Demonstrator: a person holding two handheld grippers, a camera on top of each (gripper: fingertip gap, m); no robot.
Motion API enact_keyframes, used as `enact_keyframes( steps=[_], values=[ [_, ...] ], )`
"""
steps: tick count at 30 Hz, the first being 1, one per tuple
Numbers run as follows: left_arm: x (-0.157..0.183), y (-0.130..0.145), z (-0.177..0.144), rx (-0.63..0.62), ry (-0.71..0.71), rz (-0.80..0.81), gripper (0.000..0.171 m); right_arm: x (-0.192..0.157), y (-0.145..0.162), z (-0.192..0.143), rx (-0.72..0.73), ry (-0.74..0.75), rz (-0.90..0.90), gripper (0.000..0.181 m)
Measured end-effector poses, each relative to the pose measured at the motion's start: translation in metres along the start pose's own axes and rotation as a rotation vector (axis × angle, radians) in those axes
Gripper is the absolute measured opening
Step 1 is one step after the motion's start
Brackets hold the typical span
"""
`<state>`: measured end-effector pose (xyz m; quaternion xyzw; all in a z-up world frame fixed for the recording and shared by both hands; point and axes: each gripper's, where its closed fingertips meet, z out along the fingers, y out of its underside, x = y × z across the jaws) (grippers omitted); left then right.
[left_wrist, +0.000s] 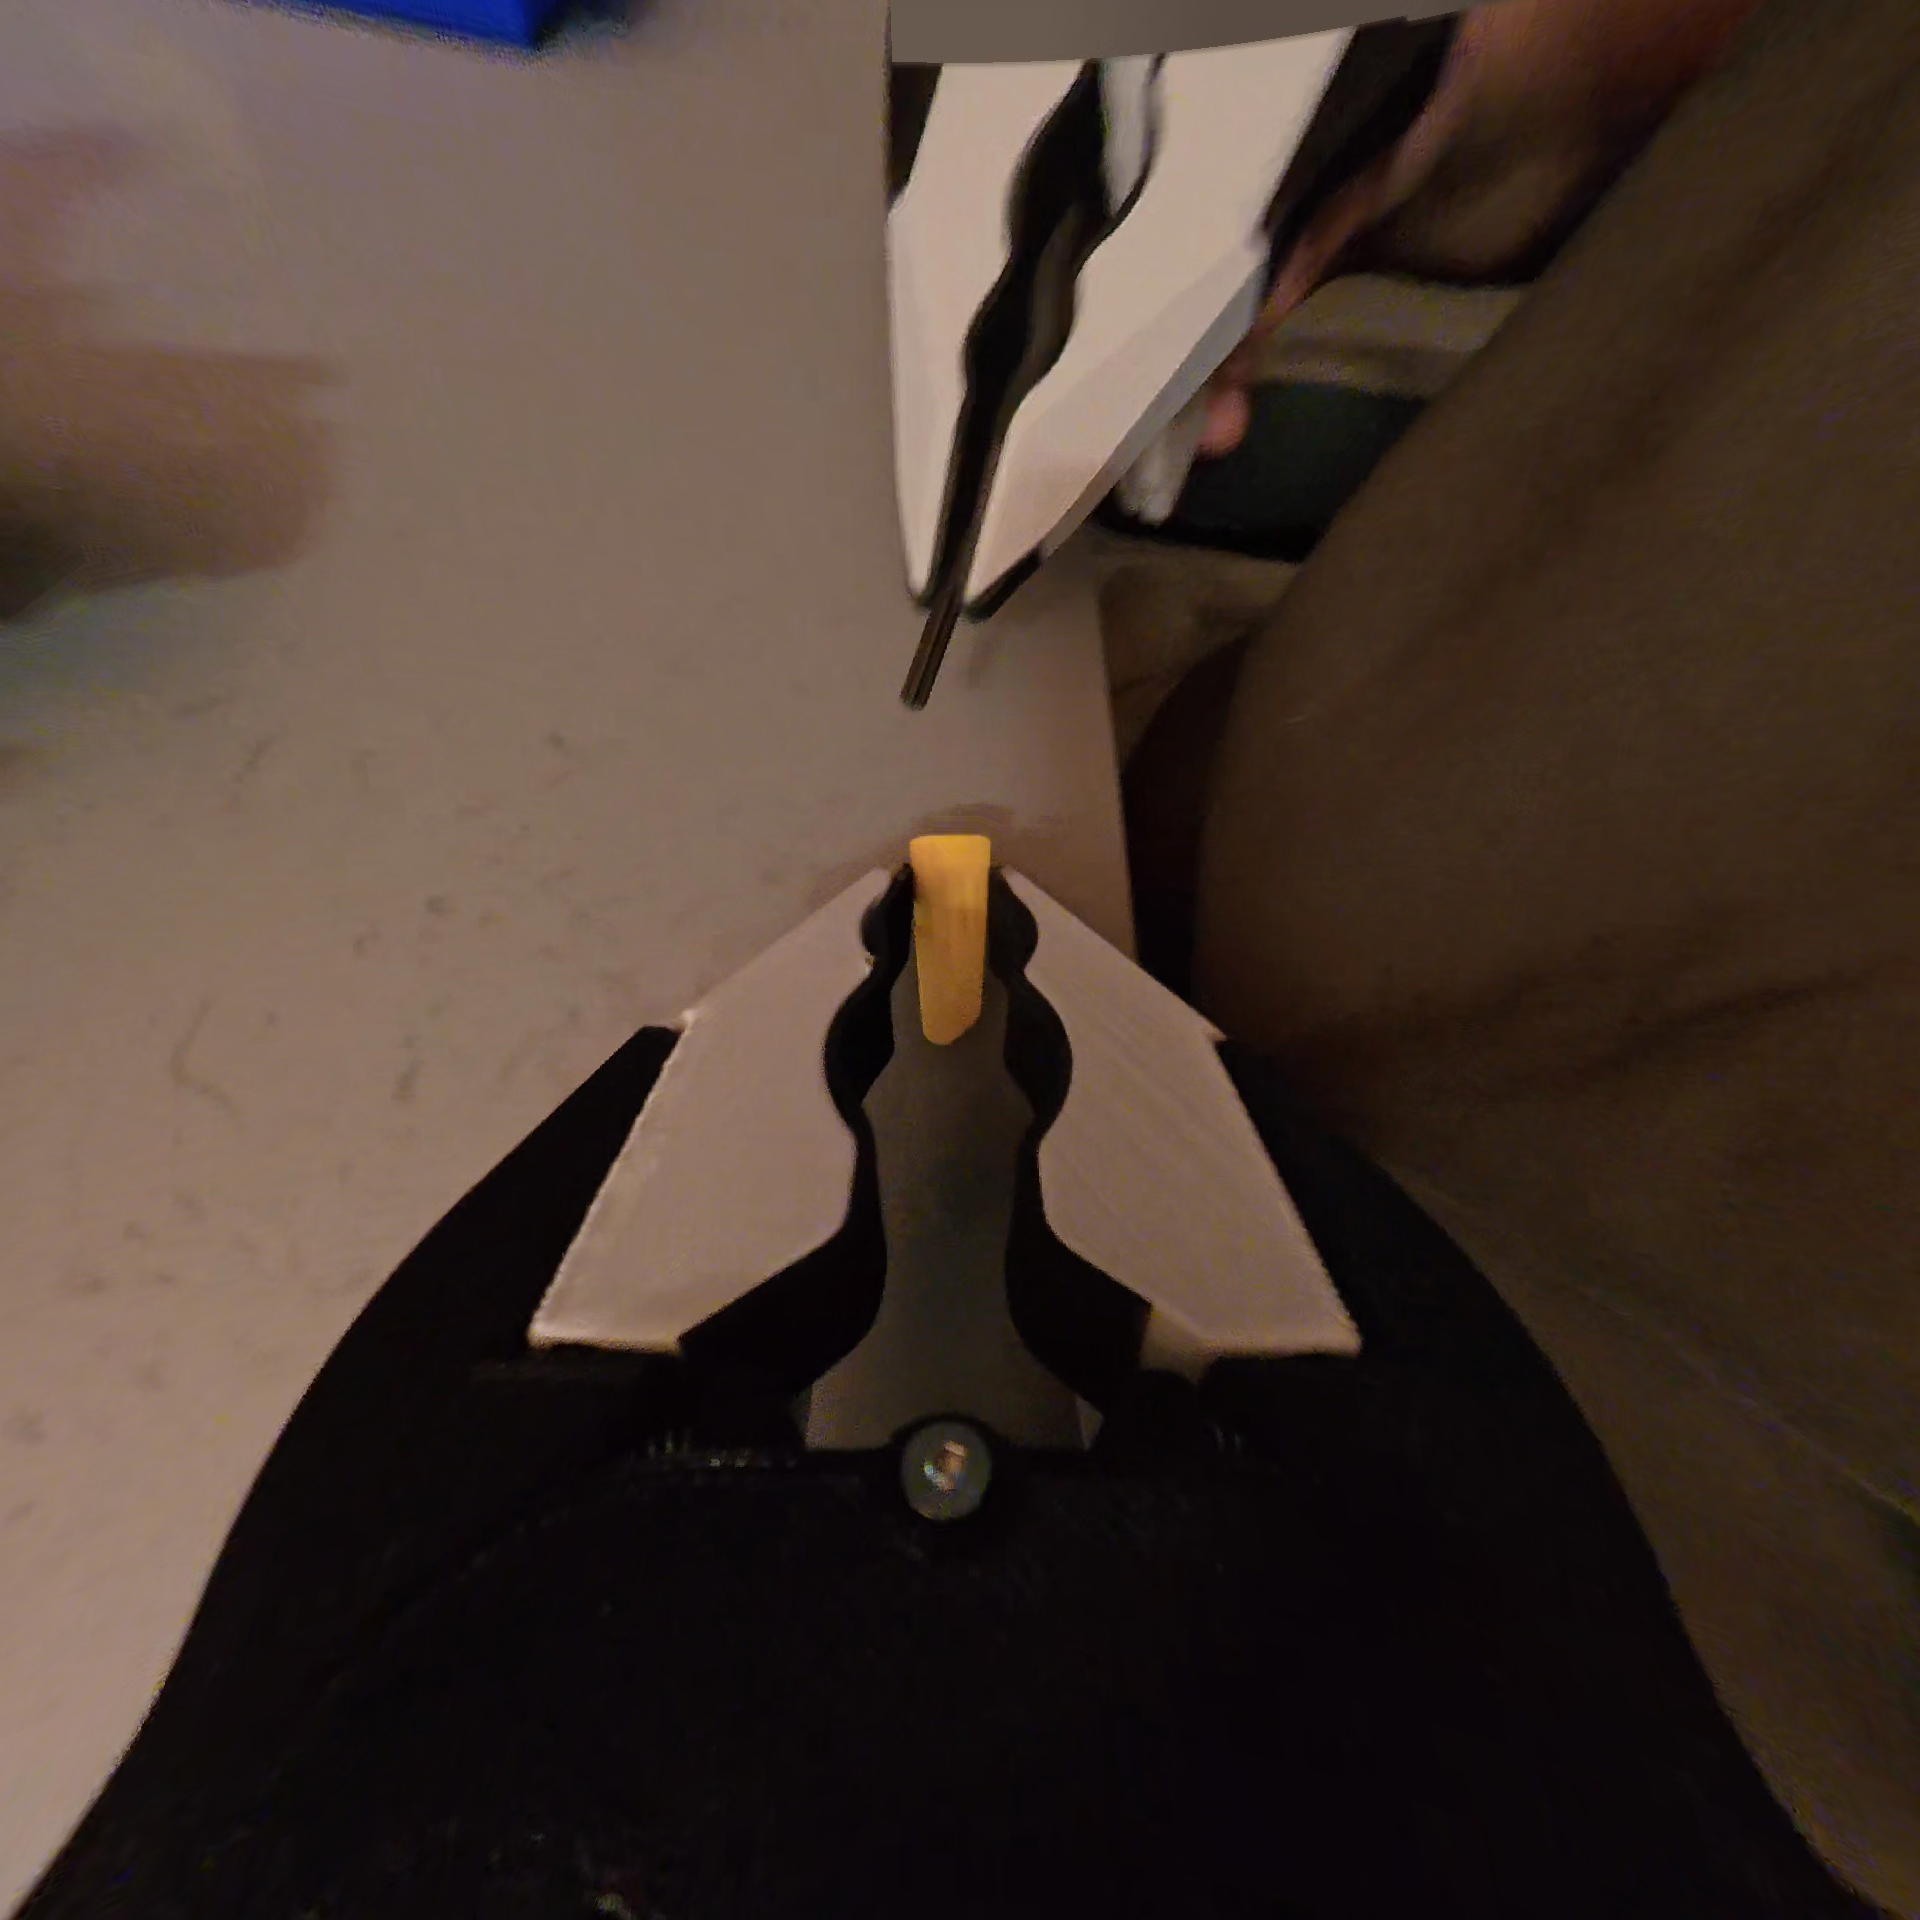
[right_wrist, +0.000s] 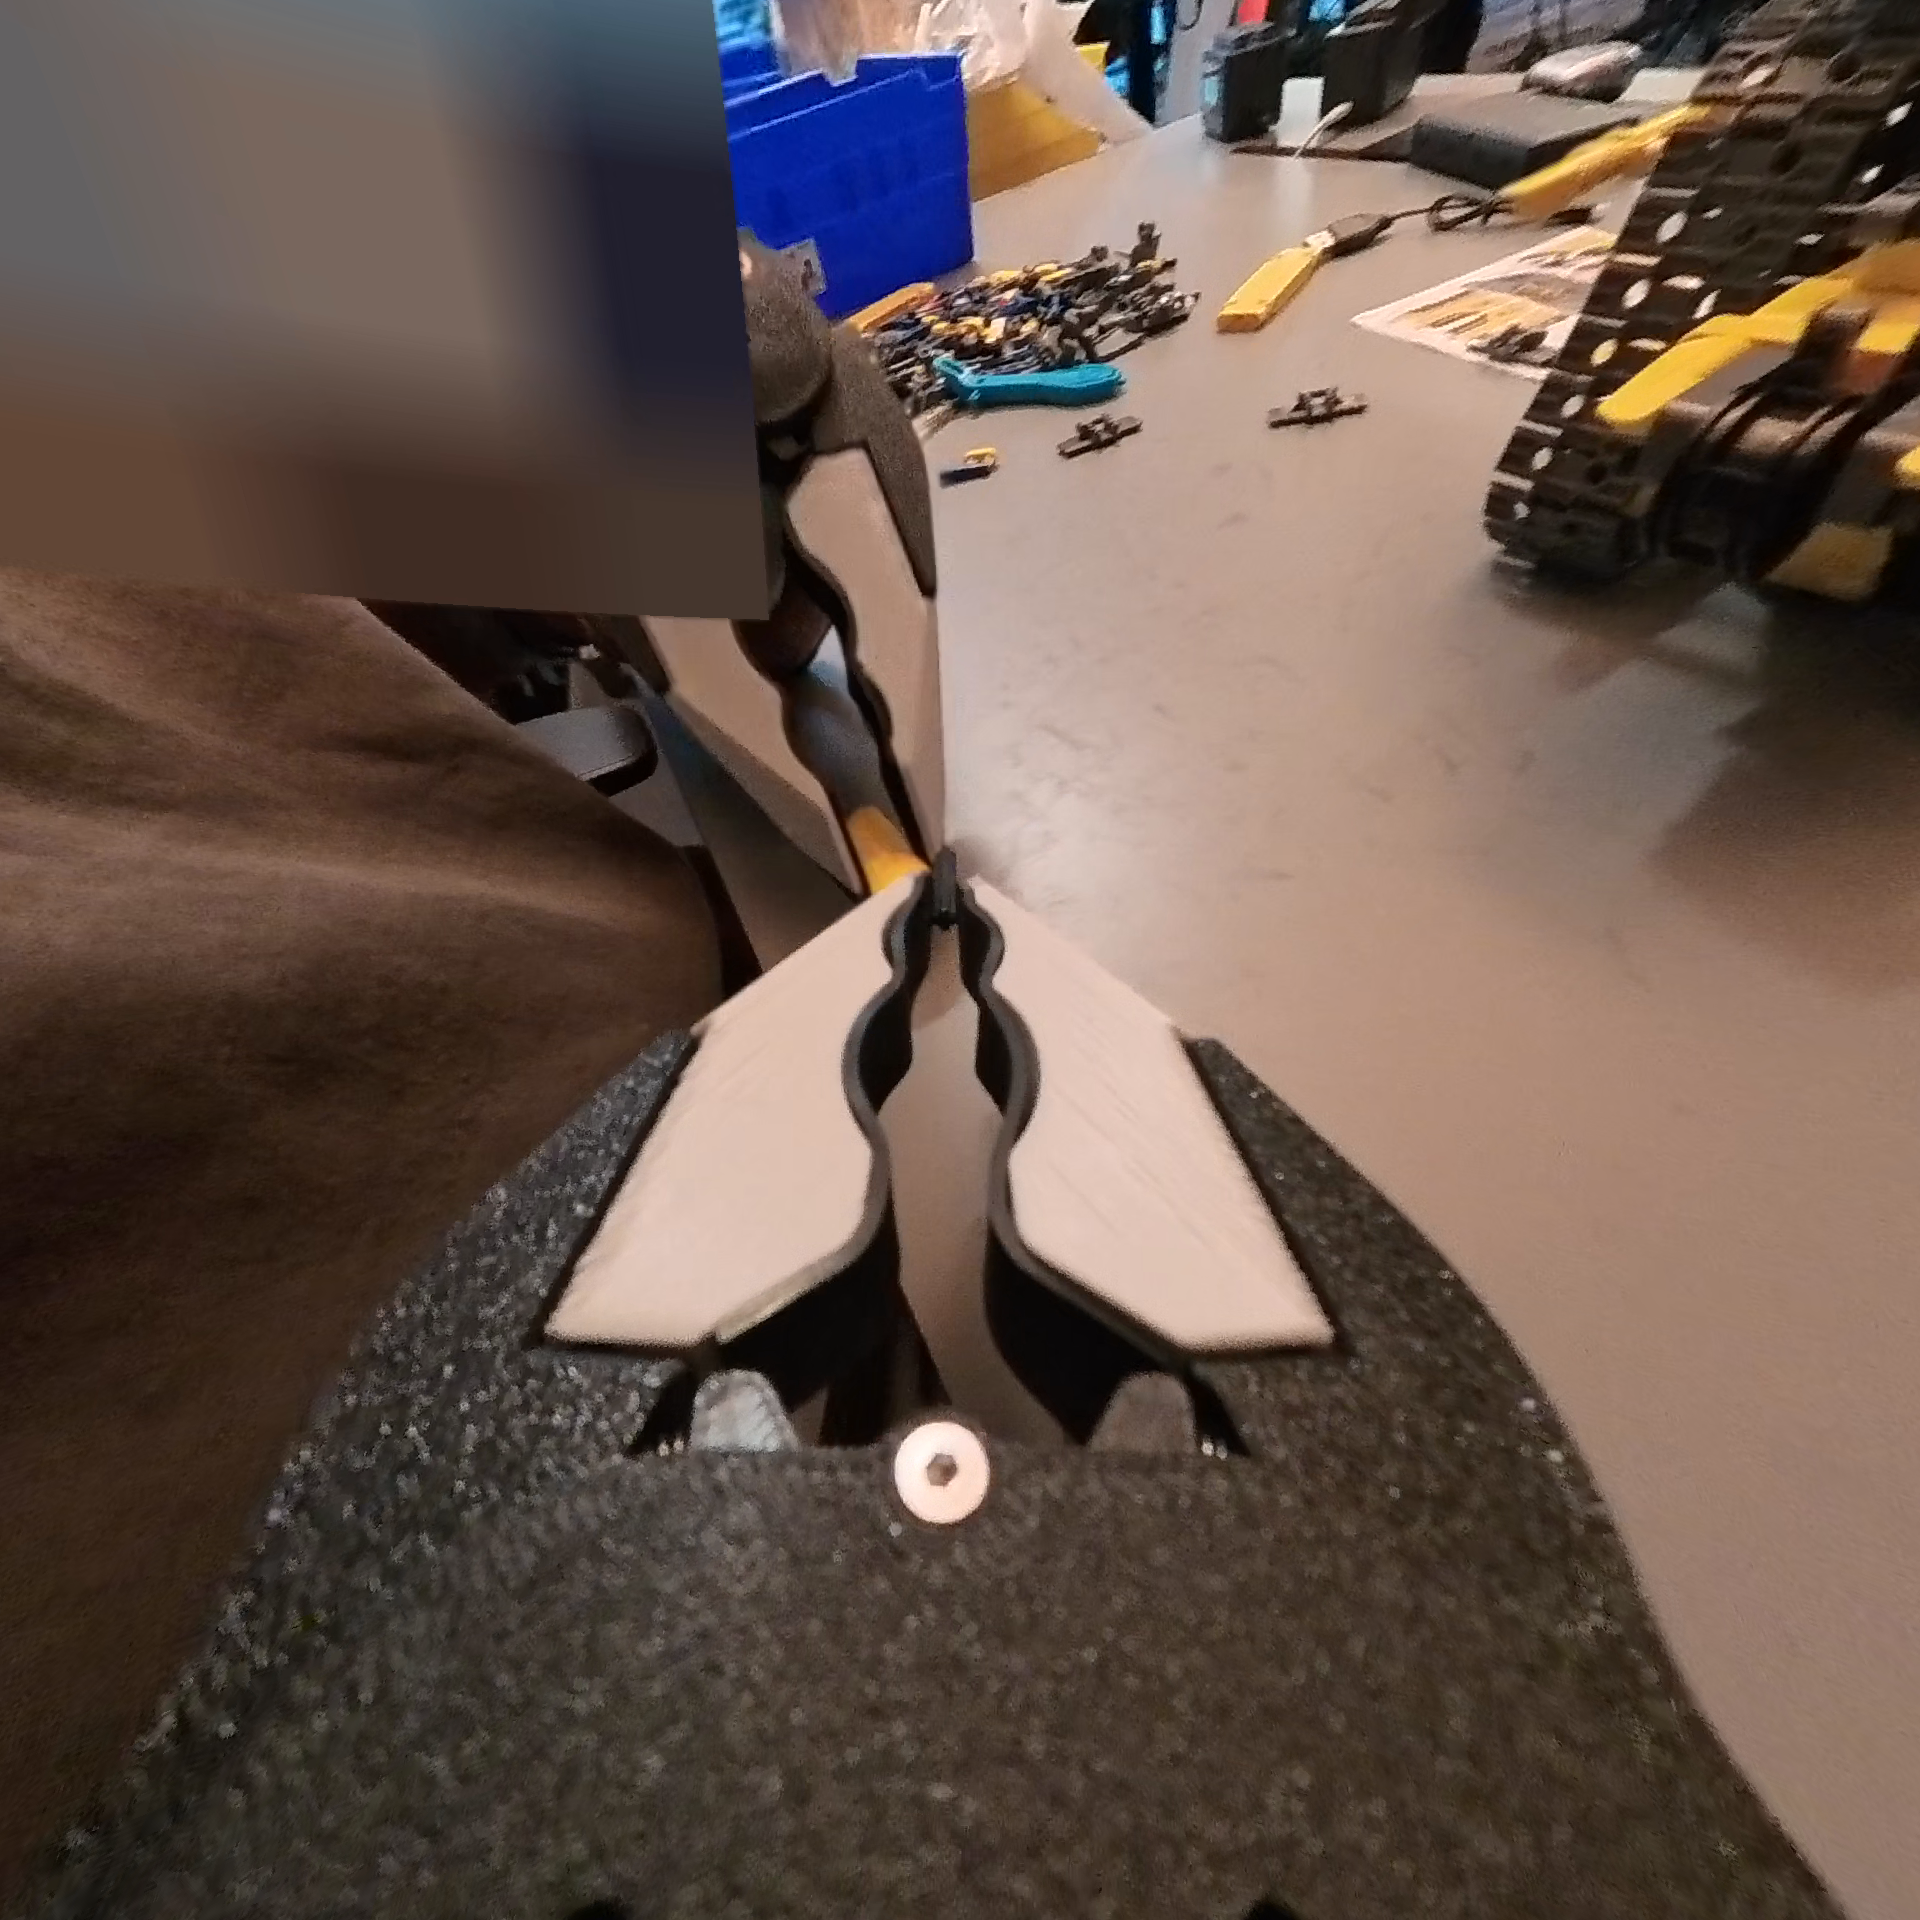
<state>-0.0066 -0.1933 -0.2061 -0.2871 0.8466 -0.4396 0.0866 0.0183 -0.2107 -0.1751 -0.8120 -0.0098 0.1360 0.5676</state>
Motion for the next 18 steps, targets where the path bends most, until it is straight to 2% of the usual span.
enact_keyframes(
  steps=[2,4,9,18],
  values=[
    [0.008,-0.011,-0.007,0.08,0.044,0.02,0.011,-0.004,0.003,0.001,-0.019,-0.036,0.001,0.003],
    [0.012,-0.014,-0.01,0.109,0.072,0.023,0.011,-0.01,0.004,0.002,-0.034,-0.077,-0.006,0.003],
    [0.016,-0.014,-0.011,0.113,0.108,0.026,0.011,-0.02,0.003,0.004,-0.033,-0.138,-0.028,0.003],
    [0.021,-0.015,-0.011,0.115,0.138,0.036,0.011,-0.025,0.002,0.006,-0.041,-0.162,-0.047,0.003]
  ],
)
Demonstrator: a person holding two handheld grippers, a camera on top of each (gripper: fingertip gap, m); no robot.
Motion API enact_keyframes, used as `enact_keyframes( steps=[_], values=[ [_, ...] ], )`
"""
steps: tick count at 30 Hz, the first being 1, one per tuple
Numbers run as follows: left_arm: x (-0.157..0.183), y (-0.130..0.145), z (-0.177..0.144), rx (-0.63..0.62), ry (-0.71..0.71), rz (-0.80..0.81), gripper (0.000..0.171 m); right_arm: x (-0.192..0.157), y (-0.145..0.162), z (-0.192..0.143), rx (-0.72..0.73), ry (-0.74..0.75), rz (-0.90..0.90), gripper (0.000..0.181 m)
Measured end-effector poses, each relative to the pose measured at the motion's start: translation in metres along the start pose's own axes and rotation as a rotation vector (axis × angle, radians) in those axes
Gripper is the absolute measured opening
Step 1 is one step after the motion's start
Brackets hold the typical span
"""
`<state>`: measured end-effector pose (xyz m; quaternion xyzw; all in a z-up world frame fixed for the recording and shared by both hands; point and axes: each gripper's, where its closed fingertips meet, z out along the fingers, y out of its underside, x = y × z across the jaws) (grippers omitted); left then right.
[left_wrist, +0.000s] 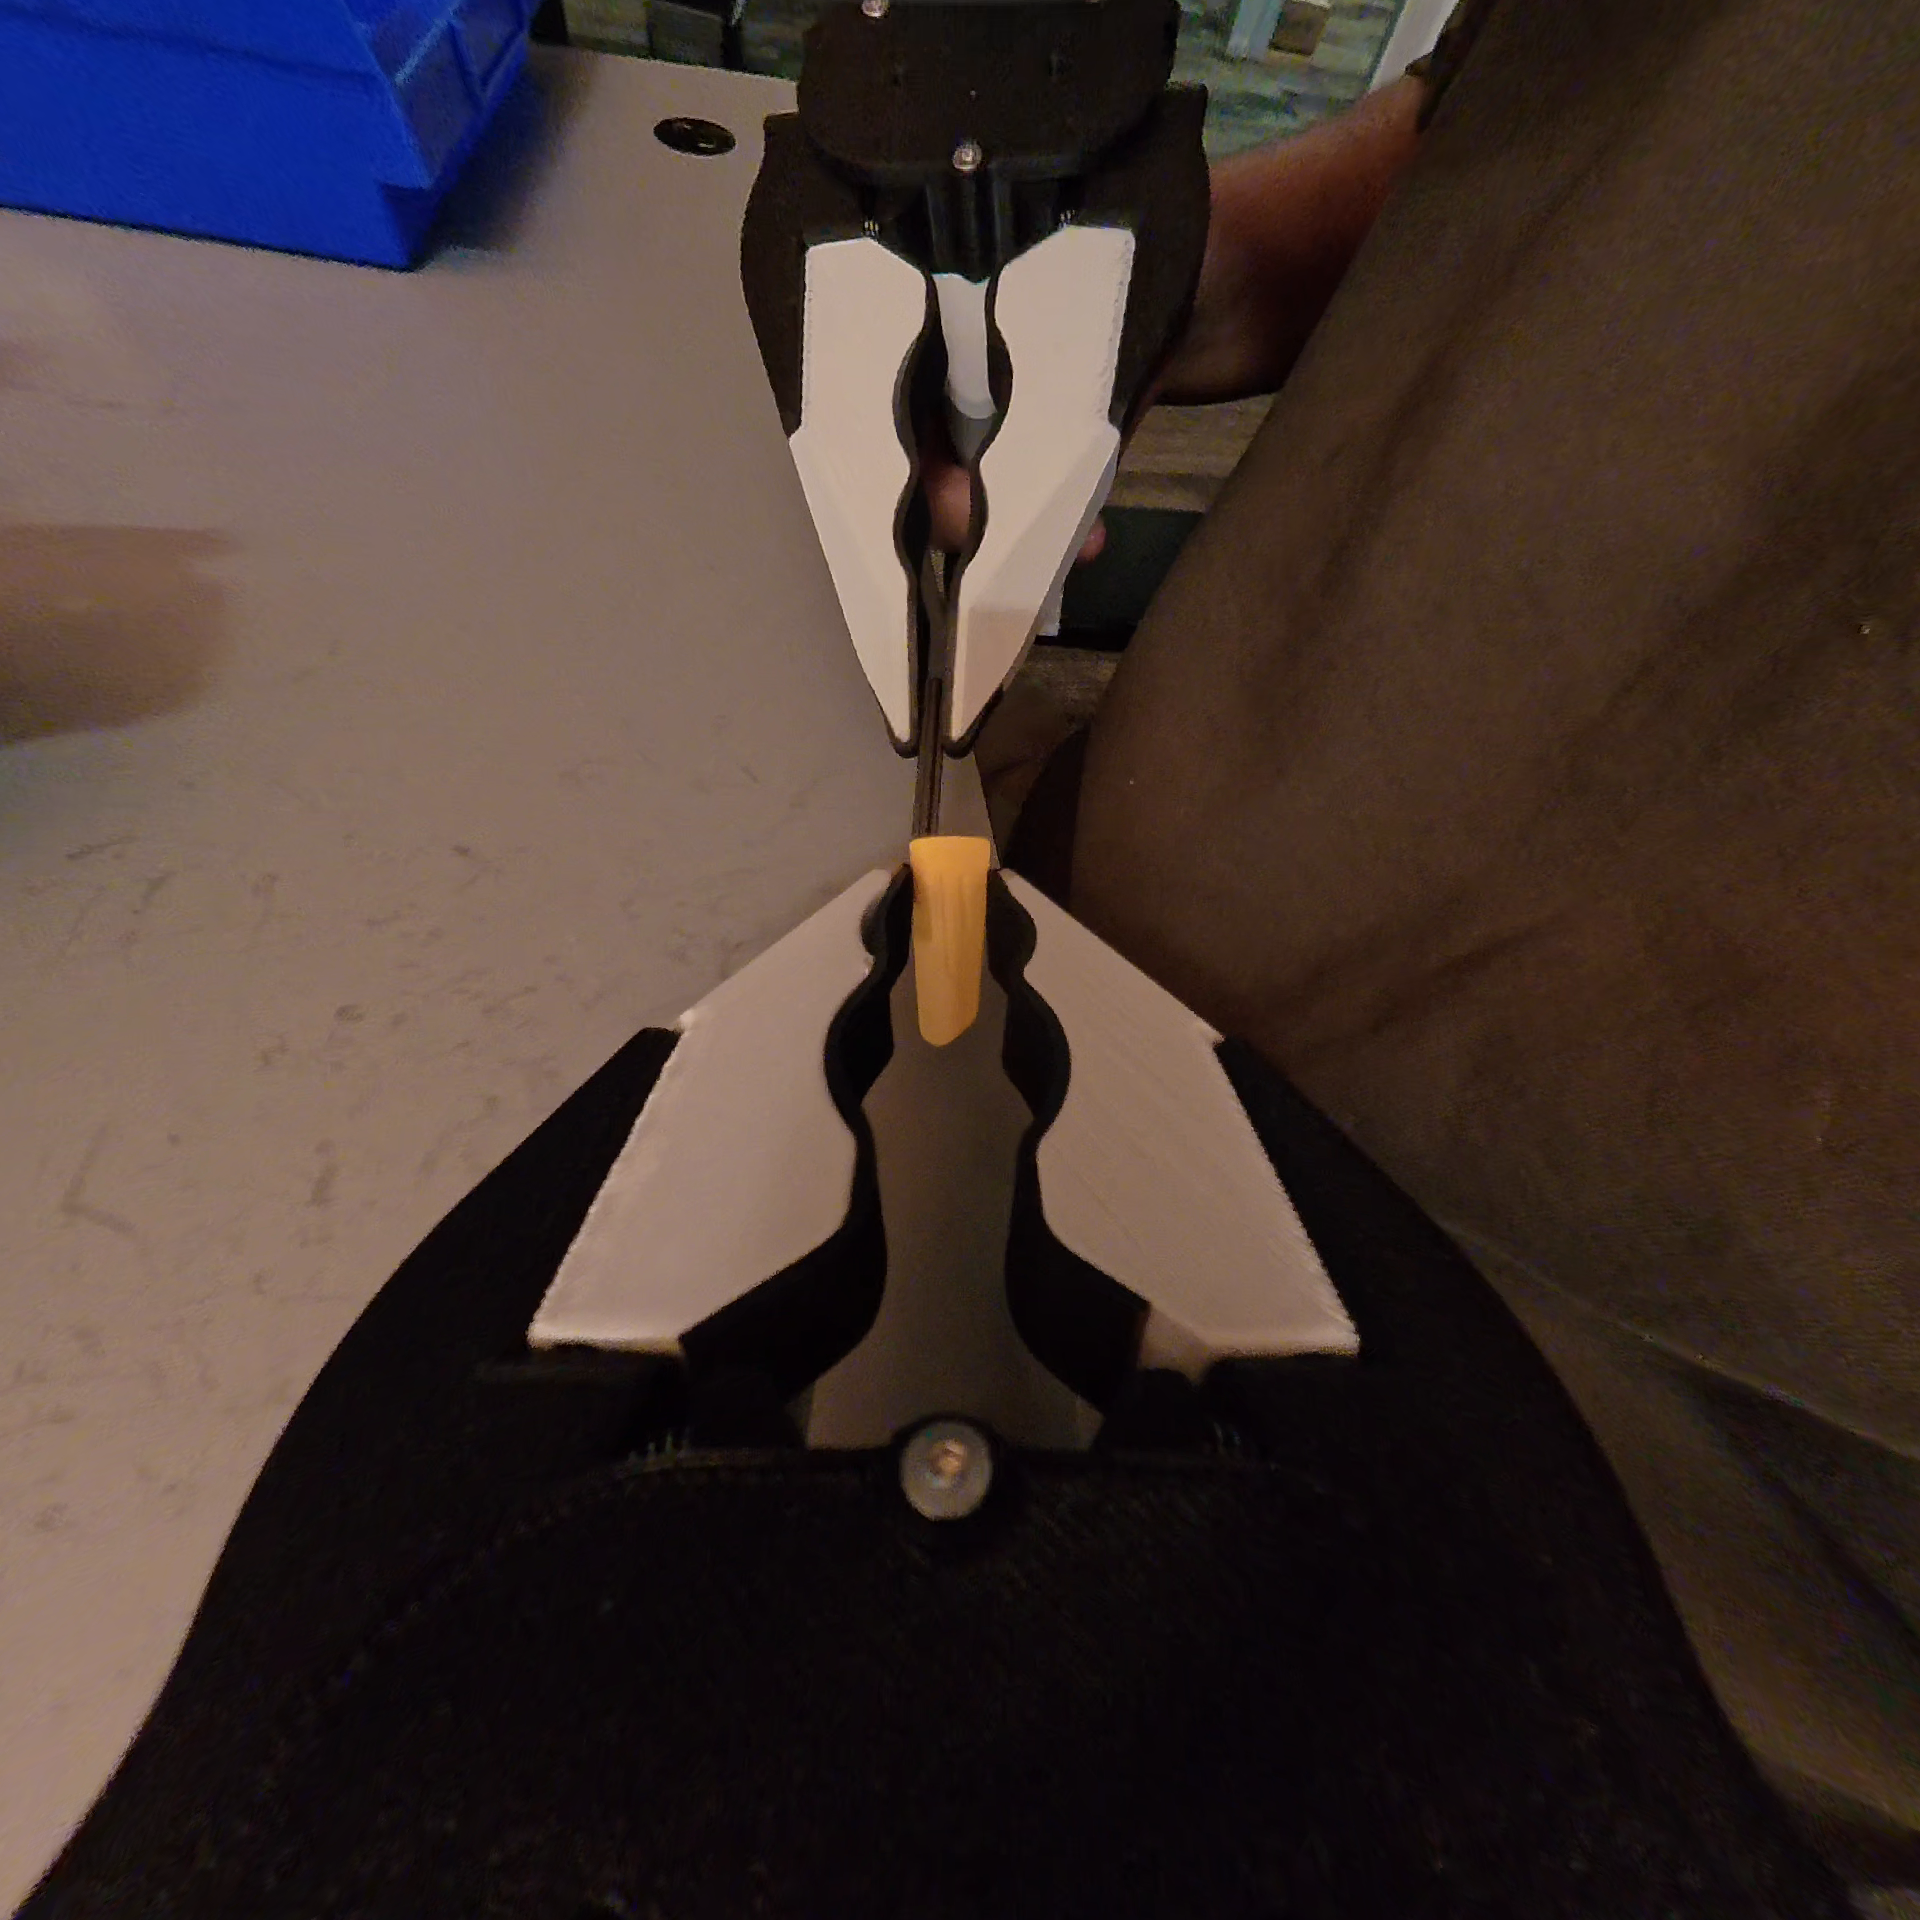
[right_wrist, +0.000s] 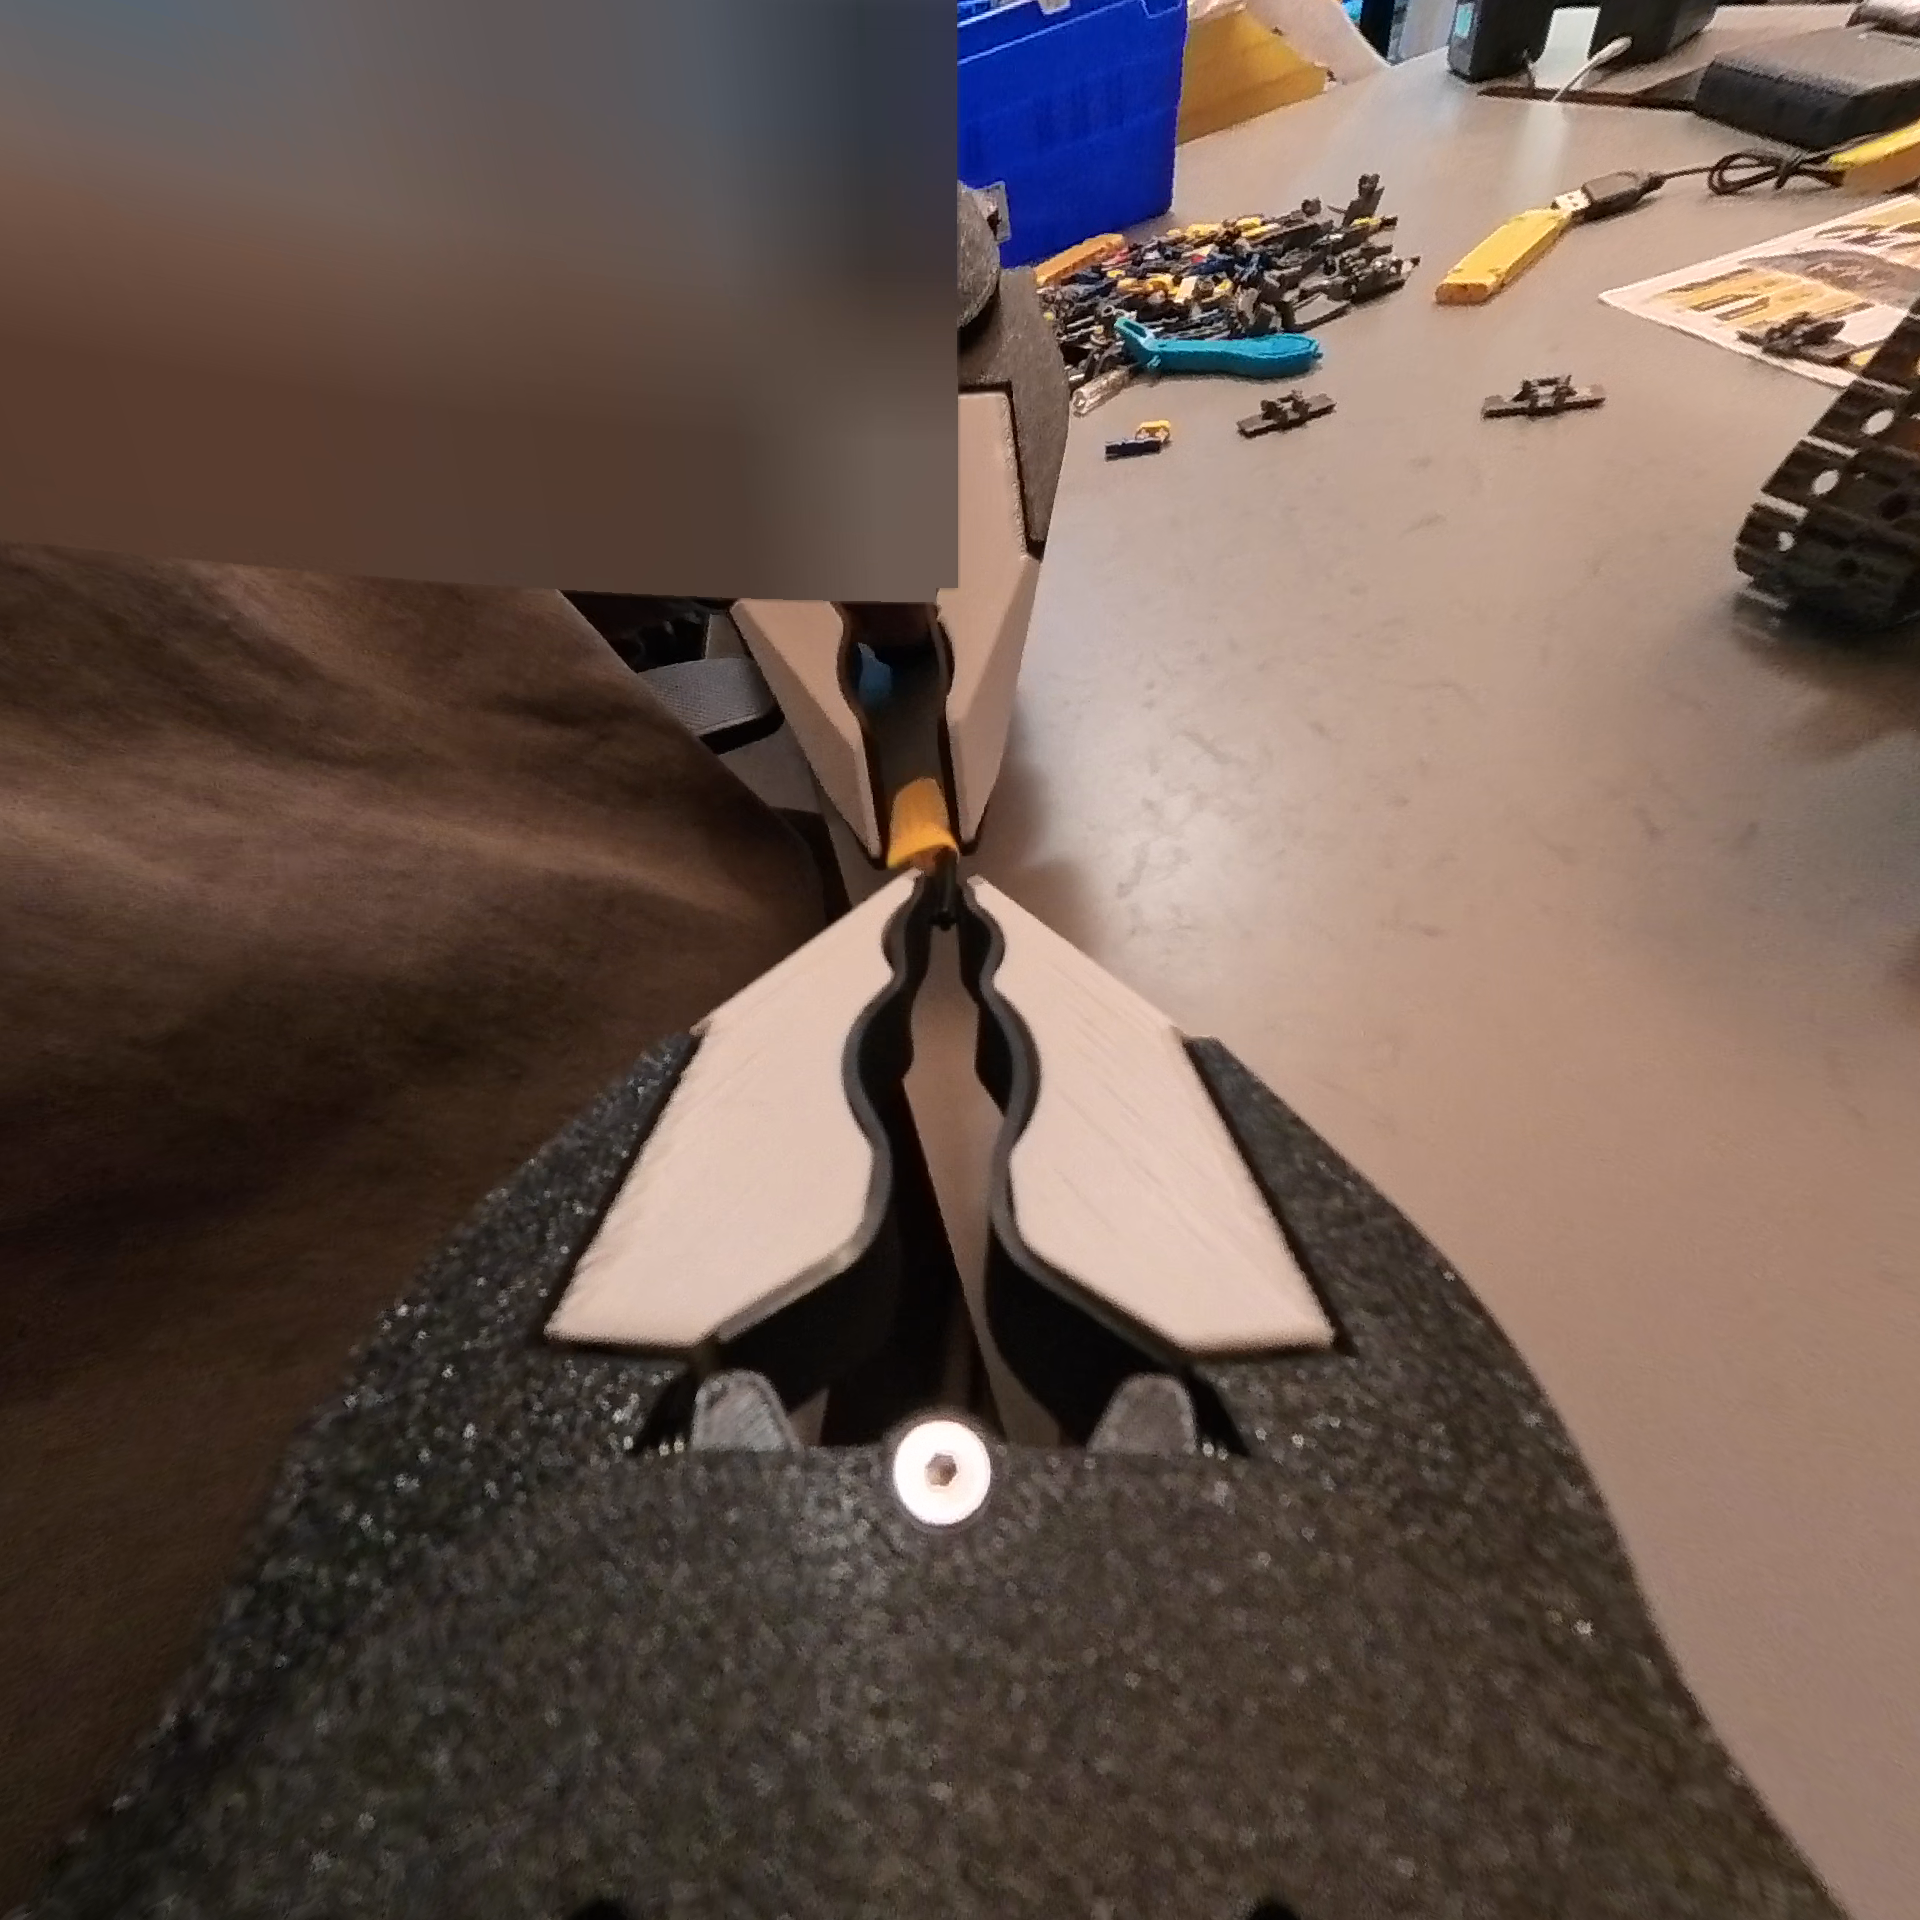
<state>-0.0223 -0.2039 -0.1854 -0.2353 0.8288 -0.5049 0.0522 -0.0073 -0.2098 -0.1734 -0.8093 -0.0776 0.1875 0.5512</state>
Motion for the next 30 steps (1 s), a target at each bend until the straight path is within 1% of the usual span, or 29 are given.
enact_keyframes(
  steps=[5,15,19,23,30],
  values=[
    [0.0009,-0.0011,-0.0011,0.009,0.001,0.006,0.01,-0.001,-0.0014,0.0001,-0.005,-0.014,0.001,0.003],
    [0.0051,-0.0034,-0.0036,0.028,0.035,0.005,0.01,-0.0046,-0.0042,0.0004,-0.009,-0.095,0.081,0.003],
    [0.0058,-0.0032,-0.0034,0.026,0.043,0.004,0.01,-0.0085,-0.0044,0.0001,-0.031,-0.117,0.037,0.003],
    [0.007,-0.0019,-0.0024,0.016,0.053,0.003,0.01,-0.0066,-0.0043,0.0009,-0.053,-0.083,-0.051,0.003],
    [0.0058,-0.0049,-0.0051,0.041,0.053,-0.009,0.01,-0.0047,-0.0042,0.0005,-0.053,-0.086,-0.039,0.003]
  ],
)
